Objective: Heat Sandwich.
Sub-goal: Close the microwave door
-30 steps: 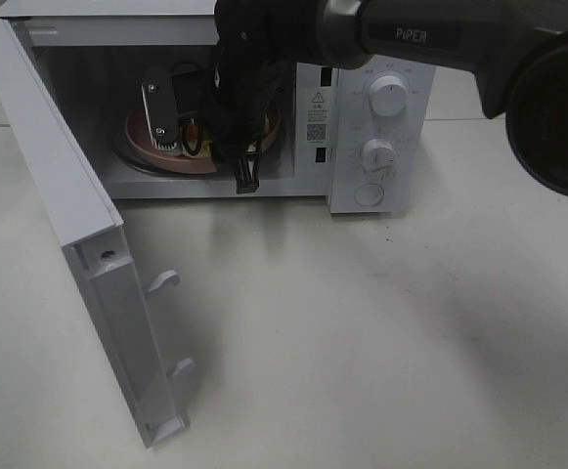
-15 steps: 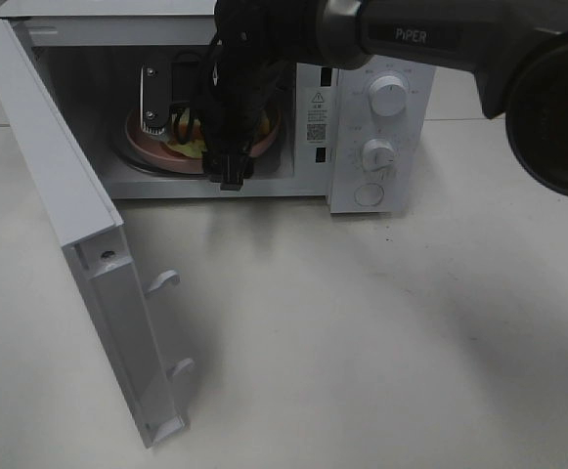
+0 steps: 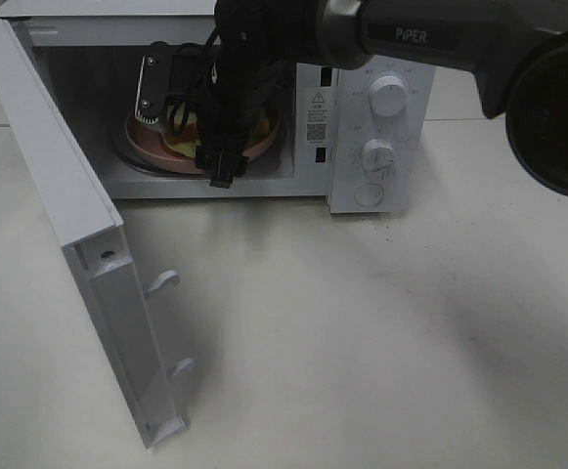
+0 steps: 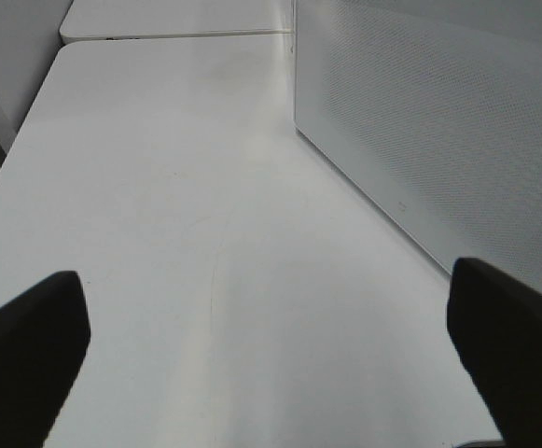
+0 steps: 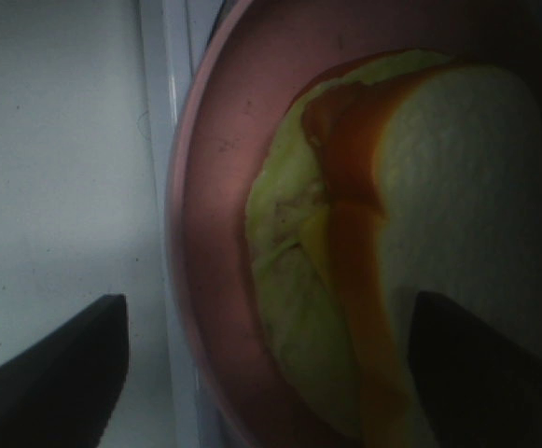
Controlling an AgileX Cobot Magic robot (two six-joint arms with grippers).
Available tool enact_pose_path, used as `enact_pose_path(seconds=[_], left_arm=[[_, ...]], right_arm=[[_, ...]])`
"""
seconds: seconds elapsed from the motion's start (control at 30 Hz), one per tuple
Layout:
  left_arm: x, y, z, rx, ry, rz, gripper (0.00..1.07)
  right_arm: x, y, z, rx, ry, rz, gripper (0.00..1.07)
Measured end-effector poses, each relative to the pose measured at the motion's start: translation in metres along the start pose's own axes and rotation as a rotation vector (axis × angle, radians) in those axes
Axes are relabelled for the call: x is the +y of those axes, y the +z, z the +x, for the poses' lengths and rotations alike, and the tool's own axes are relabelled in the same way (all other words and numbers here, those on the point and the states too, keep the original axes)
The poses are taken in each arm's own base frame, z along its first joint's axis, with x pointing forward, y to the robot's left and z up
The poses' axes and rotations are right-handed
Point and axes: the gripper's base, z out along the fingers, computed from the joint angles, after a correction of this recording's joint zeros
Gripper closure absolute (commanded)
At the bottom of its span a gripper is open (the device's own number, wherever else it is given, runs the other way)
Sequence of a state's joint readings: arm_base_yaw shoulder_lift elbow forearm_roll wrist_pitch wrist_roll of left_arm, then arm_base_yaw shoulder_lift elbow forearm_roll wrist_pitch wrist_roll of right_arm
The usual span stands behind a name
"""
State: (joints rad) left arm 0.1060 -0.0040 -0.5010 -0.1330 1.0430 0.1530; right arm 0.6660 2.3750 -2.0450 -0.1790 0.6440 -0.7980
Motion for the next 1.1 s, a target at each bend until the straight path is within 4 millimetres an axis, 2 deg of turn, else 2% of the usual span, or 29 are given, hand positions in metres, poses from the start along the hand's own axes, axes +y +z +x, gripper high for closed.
enact_pose_path(seconds=[0.2,0.37,0.8,1.1], left_arm=[[0.0,0.0,0.0,0.0,0.0,0.0,0.05],[0.0,0.0,0.0,0.0,0.0,0.0,0.05],[0.0,0.0,0.0,0.0,0.0,0.0,0.05],[0.0,0.0,0.0,0.0,0.0,0.0,0.05]], right_arm=[[0.0,0.001,-0.001,-0.014,0.04,0.012,0.31],[0.012,0.006,0.007,-0.009,0.034,-0.007,0.31],[0.035,-0.015,0.023,-0.073,0.025,0.022,0.31],[0.051,-0.037,0.038,-0.077,0.021,0.014,0.25]])
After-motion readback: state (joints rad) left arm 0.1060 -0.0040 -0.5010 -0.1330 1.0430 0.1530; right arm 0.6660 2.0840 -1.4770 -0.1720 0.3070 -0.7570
